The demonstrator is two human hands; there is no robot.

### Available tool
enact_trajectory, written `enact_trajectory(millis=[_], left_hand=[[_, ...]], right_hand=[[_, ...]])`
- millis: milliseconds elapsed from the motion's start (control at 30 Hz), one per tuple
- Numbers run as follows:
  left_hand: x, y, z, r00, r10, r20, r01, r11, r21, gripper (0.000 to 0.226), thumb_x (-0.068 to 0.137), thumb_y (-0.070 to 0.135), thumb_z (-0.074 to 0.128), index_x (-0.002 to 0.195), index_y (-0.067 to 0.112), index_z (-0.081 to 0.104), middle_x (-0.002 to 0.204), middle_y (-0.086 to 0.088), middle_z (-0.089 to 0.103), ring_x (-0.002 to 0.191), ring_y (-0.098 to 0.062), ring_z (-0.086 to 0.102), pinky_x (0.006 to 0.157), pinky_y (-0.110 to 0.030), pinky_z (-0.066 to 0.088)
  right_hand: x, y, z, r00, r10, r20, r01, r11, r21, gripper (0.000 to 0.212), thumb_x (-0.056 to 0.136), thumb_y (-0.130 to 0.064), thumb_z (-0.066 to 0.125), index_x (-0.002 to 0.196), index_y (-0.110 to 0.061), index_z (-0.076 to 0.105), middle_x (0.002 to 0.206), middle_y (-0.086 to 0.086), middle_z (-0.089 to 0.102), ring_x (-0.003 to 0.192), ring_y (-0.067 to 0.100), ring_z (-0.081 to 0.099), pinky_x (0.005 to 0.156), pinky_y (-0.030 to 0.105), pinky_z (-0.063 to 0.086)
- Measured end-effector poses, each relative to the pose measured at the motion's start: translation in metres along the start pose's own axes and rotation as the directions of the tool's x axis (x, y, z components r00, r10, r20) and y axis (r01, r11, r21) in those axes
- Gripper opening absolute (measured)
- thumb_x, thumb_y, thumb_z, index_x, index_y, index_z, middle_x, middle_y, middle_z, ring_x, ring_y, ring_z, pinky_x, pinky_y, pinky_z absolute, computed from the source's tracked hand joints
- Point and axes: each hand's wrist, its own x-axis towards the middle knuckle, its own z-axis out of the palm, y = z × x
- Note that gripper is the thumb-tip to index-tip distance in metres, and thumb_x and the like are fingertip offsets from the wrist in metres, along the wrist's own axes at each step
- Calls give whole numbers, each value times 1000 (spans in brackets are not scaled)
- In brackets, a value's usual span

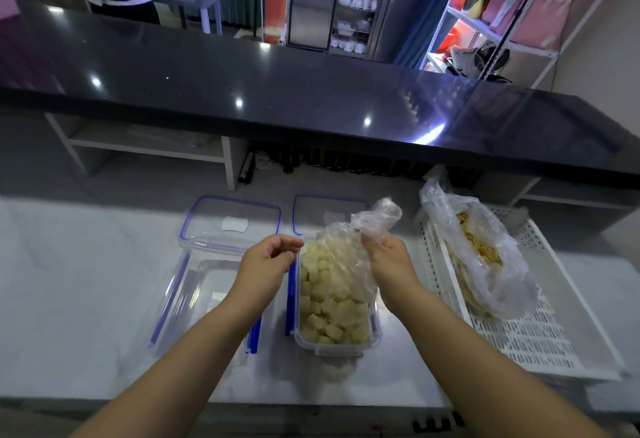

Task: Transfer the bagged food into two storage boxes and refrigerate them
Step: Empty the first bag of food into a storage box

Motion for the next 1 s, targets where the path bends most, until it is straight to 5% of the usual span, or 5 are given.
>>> enact_trajectory(millis=[500, 633, 700, 800, 1000], left_hand=[[39, 22, -8, 995, 71, 75, -68, 997, -39, 33, 91, 3, 44, 89, 26, 66, 94, 9, 68, 87, -2, 62, 70, -19, 47], [47, 20, -15, 996, 60, 65, -56, 997, -48, 30, 91, 1, 44, 91, 23, 65, 95, 5, 67, 87, -6, 62, 68, -19, 47], [50, 18, -20, 998, 46, 47, -44, 998, -54, 30, 90, 1, 44, 90, 23, 64, 93, 4, 67, 83, -5, 62, 65, -17, 46], [52, 11, -28, 1000, 14, 19, -12, 998, -64, 29, 90, 0, 44, 88, 21, 63, 93, 2, 67, 84, -10, 62, 66, -21, 46], [53, 1, -42, 1000, -27, -6, 27, 999, -33, 28, 90, 0, 44, 88, 20, 63, 93, 1, 67, 85, -13, 62, 67, -22, 48]], right_hand=[[-1, -17, -18, 969, -3, -245, 35, 992, 124, 23, 87, -23, 60, 70, -25, 75, 69, -8, 71, 65, 5, 67, 66, 26, 50], [-6, -15, -14, 947, -146, -286, 124, 988, -91, 22, 89, -13, 58, 76, -21, 75, 75, -5, 73, 73, 8, 68, 60, 19, 51], [-7, -3, -2, 945, -255, -207, 137, 880, -455, 18, 89, -9, 56, 81, -13, 71, 79, 2, 69, 76, 21, 63, 63, 29, 49], [-6, 20, 23, 946, -305, 111, 248, 456, -855, 19, 88, -10, 52, 99, -14, 67, 100, 1, 66, 91, 20, 59, 80, 33, 47], [1, 44, 39, 903, -136, 407, 426, 172, -888, 56, 87, -28, 59, 140, -30, 39, 149, -11, 35, 135, 14, 29, 108, 32, 16]])
